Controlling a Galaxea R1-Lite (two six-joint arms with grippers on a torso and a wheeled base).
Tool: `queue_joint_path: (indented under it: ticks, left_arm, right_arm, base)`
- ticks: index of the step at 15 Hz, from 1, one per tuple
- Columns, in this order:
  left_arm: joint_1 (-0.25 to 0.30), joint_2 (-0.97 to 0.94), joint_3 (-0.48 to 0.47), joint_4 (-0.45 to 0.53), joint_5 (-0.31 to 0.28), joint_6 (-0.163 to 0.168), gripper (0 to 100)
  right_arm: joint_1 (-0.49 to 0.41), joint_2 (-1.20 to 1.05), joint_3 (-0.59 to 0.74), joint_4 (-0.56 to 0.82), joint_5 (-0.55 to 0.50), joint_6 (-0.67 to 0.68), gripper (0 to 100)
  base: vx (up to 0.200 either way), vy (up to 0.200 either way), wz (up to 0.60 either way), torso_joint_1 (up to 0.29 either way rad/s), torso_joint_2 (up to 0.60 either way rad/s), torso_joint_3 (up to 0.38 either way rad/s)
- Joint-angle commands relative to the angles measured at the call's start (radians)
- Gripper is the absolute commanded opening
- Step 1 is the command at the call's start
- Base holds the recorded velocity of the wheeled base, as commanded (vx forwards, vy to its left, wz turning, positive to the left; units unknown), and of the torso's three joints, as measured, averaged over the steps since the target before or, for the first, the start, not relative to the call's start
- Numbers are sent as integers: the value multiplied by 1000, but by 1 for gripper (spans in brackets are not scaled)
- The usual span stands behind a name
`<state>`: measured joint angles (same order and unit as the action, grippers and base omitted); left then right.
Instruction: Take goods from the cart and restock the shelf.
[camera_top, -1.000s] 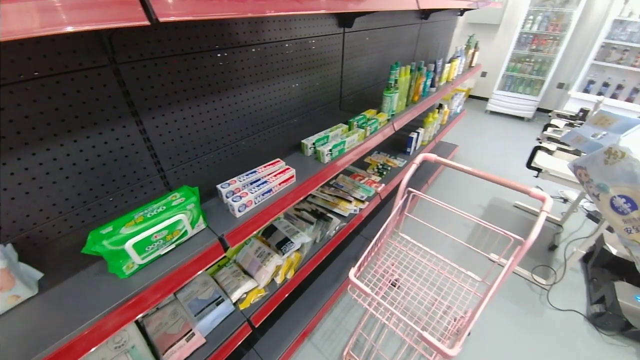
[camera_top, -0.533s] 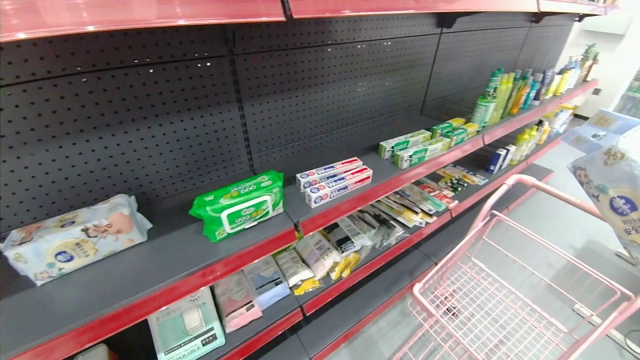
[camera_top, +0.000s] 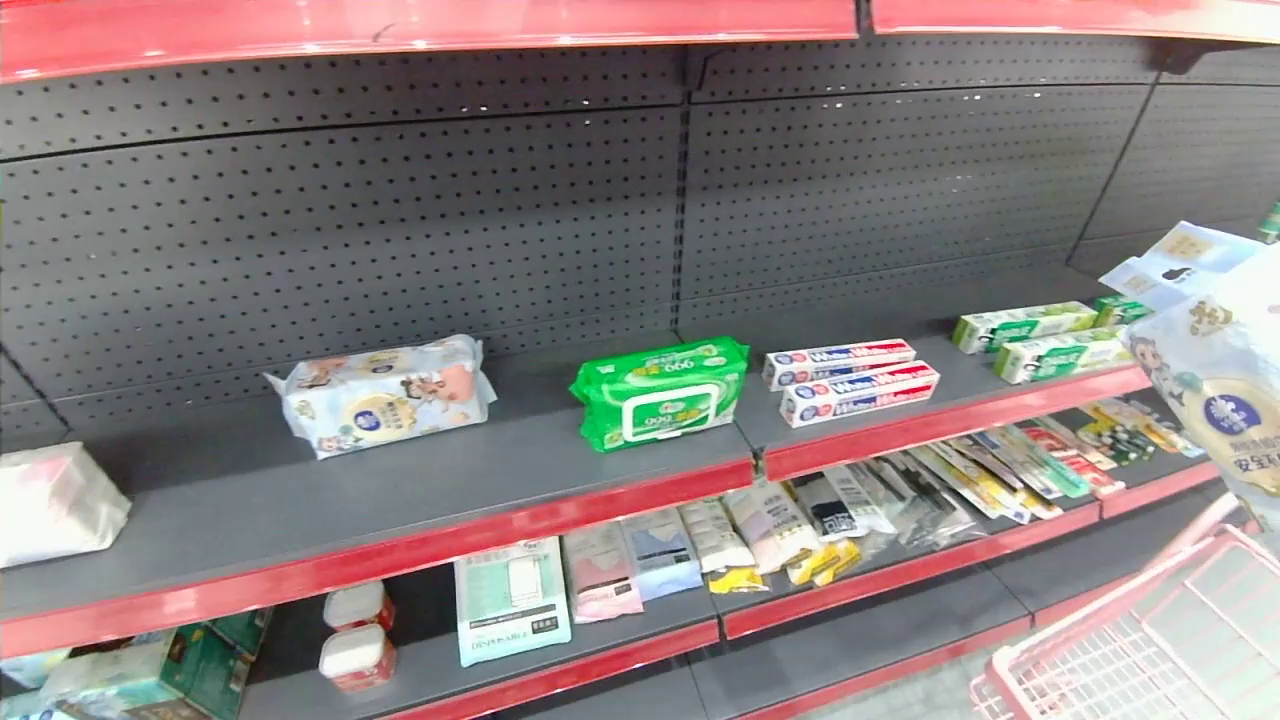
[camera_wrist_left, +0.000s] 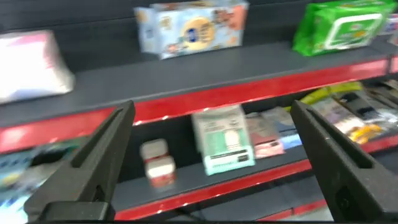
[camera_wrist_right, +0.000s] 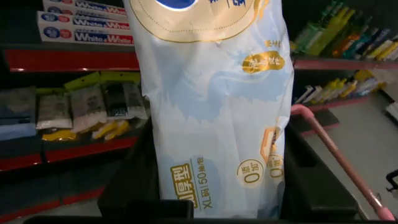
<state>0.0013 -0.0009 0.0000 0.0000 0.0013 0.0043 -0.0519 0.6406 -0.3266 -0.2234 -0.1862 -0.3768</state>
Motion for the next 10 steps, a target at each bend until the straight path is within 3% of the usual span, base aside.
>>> queue_joint_path:
  ticks: [1,5,10]
  left_arm:
    - [0,1,0,0,0,0,100]
    - [0,1,0,0,0,0,100]
    - [0,1,0,0,0,0,100]
  right_arm:
    - [-2,2,0,-1,2,-2,0]
    - [-2,2,3,-1,1,-2,0]
    - [-5,-29,27,-2,2,-20,0]
  base:
    - [0,0,600,2,-2,2]
    - [0,0,600,0,2,4]
    - [0,0,0,0,0,0]
